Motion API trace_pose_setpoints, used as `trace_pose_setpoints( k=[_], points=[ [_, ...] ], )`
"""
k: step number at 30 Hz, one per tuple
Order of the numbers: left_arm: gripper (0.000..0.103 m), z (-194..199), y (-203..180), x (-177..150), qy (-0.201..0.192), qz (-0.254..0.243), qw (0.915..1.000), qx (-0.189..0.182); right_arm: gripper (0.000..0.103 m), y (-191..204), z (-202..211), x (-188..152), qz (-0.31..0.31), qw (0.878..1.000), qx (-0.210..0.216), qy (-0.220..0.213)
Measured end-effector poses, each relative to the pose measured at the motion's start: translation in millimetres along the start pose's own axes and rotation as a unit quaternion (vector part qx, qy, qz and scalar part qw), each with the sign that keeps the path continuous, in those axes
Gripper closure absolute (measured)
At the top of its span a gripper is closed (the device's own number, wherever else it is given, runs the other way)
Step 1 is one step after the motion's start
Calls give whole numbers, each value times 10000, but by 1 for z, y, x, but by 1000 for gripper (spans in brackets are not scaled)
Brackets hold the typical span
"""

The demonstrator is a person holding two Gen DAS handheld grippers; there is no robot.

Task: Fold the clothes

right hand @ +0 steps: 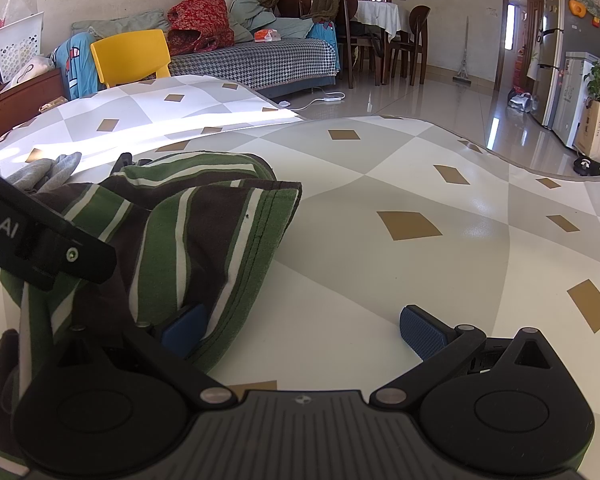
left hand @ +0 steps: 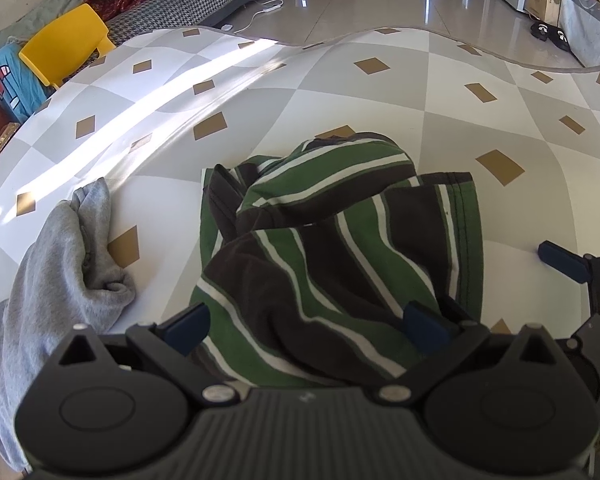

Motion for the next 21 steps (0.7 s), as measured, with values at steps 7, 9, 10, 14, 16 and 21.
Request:
trace_pose_setpoints(
  k=[7, 9, 10, 14, 16, 21],
  points=[
    [0, -3, 0, 1, 44, 71, 10000, -1, 0, 0, 0, 0, 0, 10000, 0, 0],
    [0, -5, -1, 2, 27, 4, 9999, 102, 0, 0, 0, 0, 0, 10000, 0, 0],
    [0, -6, -1, 3, 23, -13, 9999, 155, 0, 0, 0, 0, 0, 10000, 0, 0],
    [0, -1, 3, 4, -75, 28, 9999, 127, 0, 0, 0, 0, 0, 10000, 0, 0],
    [0, -1, 6, 5, -68, 32, 9998, 188, 0, 0, 0, 0, 0, 10000, 1, 0],
    [0, -5, 6, 5, 23, 153, 9998, 132, 0, -1, 0, 0, 1, 10000, 1, 0]
  ],
)
Point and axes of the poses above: each gripper's, at about its wrist camera, not at the fingertips, and z roughly against the way its jaws point, y to its left, x to its top, the point moved 8 cm from there along -z, roughly the way its jaws point, and after that the axes turned 1 degree about z, right-handed, at the moved point
